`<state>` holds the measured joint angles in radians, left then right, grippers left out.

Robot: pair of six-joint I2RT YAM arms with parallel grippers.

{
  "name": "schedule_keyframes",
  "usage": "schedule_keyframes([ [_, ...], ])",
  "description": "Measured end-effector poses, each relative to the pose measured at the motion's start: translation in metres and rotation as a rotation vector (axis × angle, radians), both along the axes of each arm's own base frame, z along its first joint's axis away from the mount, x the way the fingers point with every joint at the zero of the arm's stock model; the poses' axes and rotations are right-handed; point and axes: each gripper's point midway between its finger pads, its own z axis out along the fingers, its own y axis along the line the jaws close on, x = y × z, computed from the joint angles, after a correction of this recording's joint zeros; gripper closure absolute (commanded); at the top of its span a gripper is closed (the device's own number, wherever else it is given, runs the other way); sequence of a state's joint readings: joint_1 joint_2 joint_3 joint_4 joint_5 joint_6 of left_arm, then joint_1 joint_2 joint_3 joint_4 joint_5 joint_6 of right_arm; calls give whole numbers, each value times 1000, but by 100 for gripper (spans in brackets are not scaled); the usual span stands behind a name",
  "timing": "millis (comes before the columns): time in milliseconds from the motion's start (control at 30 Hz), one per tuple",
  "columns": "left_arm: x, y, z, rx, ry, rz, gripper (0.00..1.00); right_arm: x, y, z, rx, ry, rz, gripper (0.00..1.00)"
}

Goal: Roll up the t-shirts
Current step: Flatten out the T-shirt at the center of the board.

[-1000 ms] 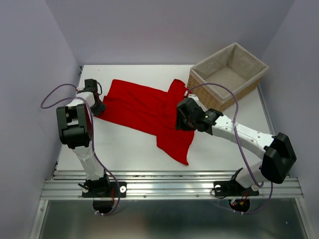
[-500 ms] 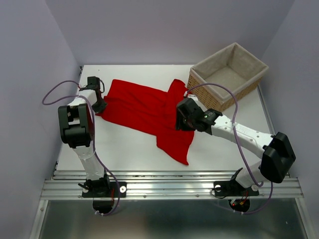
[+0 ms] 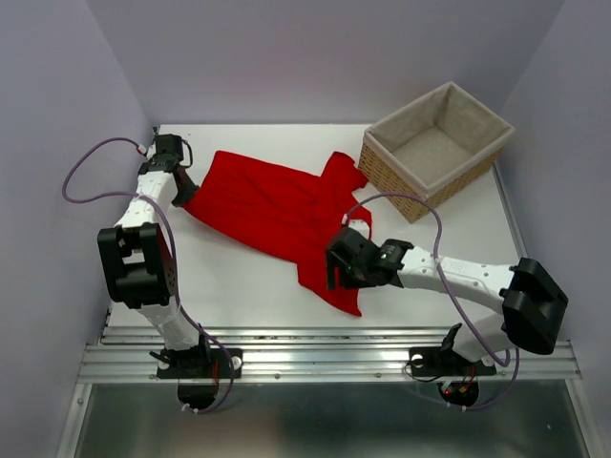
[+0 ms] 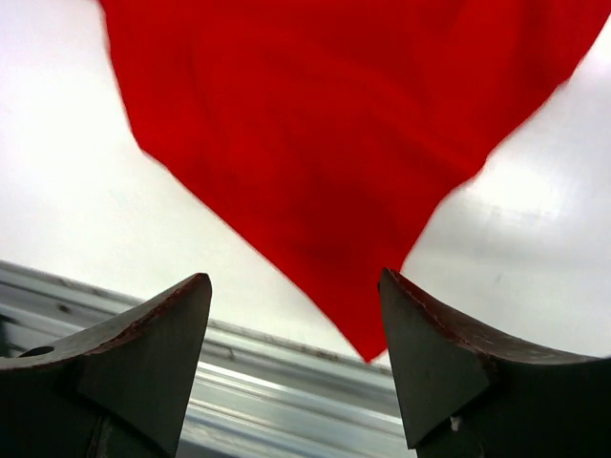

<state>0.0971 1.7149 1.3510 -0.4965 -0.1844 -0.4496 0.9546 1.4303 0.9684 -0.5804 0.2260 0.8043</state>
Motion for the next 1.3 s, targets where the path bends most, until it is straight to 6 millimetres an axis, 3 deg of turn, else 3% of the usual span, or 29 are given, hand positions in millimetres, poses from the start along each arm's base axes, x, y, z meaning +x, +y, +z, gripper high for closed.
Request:
schedule_keyframes([
  [133, -2, -1, -1, -1, 9, -5, 100, -51, -2, -25, -71, 64, 55, 26],
  [267, -2, -2, -1, -7, 11, -13, 100, -77, 2, -35, -141, 68, 102, 30],
  [533, -3, -7, 1, -22, 3, -28, 100, -65, -11, -59, -299, 17, 53, 50],
  [567, -3, -8, 1, -23, 2, -30, 100, -60, -11, -60, -316, 0, 46, 56],
  [600, -4, -8, 2, -26, 2, -32, 100, -58, -10, -61, -329, -10, 44, 76],
  [667, -6, -10, 2, -29, 2, -37, 100, -51, -10, -63, -362, -36, 37, 96],
  [700, -5, -10, 2, -30, 1, -39, 100, -47, -10, -62, -374, -54, 31, 99],
  [833, -6, -11, 2, -32, 1, -47, 100, -33, -15, -50, -381, -107, 8, 99],
  [933, -6, -12, 4, -34, -2, -51, 100, -3, -32, -17, -324, -162, -80, 98],
  [1033, -6, -15, 9, -47, -18, -62, 100, 26, -57, 23, -248, -233, -189, 60],
  [1100, -7, -20, 15, -59, -37, -76, 100, 35, -71, 42, -222, -268, -227, 42],
  [1200, -14, -31, 20, -77, -55, -99, 100, 35, -78, 47, -206, -275, -241, 37],
  [1300, -20, -44, 21, -96, -63, -128, 100, 25, -84, 33, -196, -227, -251, 30],
])
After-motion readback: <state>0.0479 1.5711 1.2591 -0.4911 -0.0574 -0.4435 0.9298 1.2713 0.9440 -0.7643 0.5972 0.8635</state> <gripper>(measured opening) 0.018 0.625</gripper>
